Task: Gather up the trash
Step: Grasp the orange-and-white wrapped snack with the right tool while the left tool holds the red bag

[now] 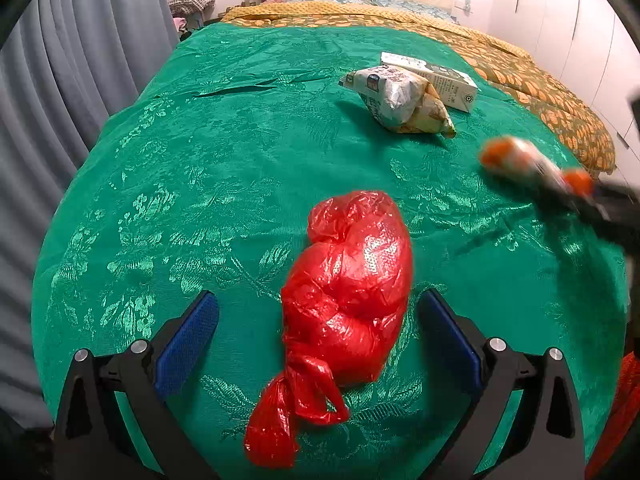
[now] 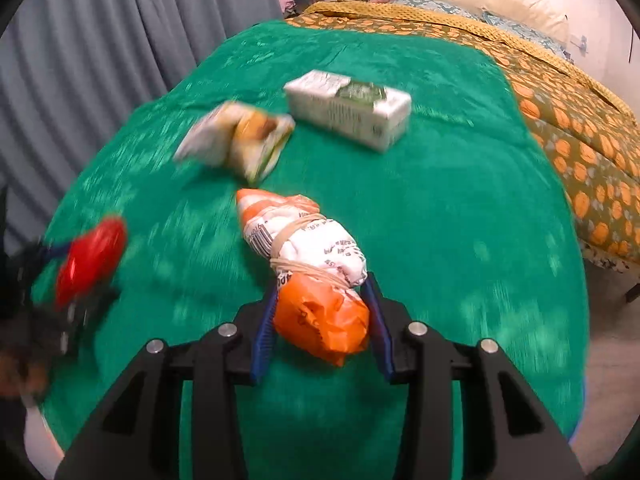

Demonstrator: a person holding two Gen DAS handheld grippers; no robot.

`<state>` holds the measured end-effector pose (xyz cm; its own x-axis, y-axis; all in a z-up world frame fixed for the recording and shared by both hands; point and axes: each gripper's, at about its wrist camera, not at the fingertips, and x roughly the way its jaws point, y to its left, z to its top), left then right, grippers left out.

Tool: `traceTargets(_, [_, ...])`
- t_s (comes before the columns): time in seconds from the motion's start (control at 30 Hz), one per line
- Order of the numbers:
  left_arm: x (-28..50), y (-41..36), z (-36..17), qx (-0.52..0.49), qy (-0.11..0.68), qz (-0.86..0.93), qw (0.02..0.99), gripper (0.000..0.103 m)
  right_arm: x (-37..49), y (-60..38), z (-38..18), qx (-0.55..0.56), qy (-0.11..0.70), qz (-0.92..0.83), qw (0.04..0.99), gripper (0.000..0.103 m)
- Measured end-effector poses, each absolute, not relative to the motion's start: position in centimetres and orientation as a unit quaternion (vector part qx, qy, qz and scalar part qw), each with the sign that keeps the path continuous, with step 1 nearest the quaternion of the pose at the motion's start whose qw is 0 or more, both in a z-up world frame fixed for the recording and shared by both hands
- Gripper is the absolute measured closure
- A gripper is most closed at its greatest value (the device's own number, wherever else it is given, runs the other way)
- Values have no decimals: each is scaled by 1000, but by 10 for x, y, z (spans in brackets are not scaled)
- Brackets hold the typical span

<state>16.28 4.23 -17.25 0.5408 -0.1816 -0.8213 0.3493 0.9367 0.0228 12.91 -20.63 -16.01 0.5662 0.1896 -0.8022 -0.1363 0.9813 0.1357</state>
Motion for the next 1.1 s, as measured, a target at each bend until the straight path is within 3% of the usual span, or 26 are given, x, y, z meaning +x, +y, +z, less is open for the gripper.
traceTargets(0.1, [163,42,-173,93,454,-151,873,5,107,-206,-165,23,456,86,885,60])
traceTargets(0.17, [163,42,-173,93,454,-151,873,5,97,-207,-167,32,454,89,886,40])
traceTargets(0.27, [163,43,-173,93,454,-151,873,5,81,-209,-166,46,452,96,886,31])
traceTargets(0.6, [163,43,-173,90,455,-152,873,5,64,-220,-162,36,453,115,883,27])
traceTargets(0.9, [160,43,-169,99,456,-177,866,5,104,-221,-146,23,474,154,867,24])
traceTargets(1.03, [158,38,-161,111,452,-209,860,8,136,-215,-147,19,492,166,854,24])
traceTargets(1.1, [158,33,-160,123,450,-210,859,15,149,-213,-151,30,503,172,846,25])
